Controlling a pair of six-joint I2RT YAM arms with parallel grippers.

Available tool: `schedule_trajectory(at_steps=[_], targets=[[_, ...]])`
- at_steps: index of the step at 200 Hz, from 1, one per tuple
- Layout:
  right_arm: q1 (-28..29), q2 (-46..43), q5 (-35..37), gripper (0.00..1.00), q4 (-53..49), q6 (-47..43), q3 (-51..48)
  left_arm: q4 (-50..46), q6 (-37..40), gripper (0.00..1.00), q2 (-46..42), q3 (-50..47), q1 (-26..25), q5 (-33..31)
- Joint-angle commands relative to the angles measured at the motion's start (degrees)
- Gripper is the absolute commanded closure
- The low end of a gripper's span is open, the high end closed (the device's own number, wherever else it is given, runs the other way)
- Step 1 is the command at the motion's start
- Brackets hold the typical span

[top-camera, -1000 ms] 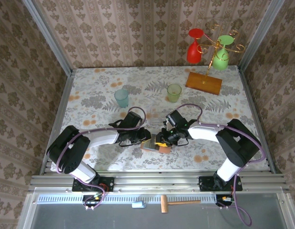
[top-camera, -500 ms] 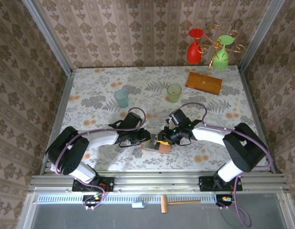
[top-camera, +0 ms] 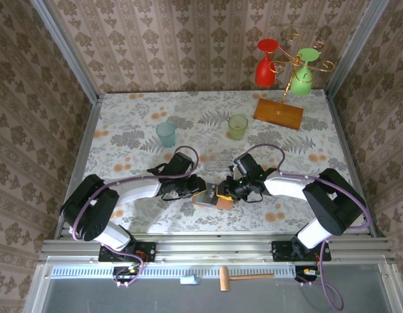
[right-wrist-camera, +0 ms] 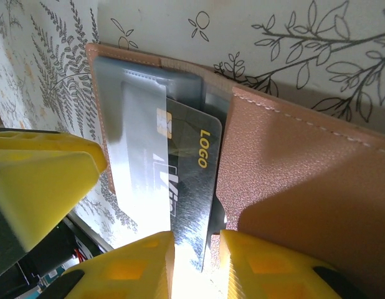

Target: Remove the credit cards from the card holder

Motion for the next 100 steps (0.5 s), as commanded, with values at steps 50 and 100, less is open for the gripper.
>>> schedule_trajectory(at_steps=[50,100], targets=[[-0.96,1.88,-0.19,0.76,5.5,1.27,-2.32,0.66,0.97,0.77,2.11,1.31,-0.29,0.68],[-1.58,3.73,-2.43,0.77,9.53,2.76,-2.84,0.56,1.04,0.78,3.01,0.56,-0.26,0.87]])
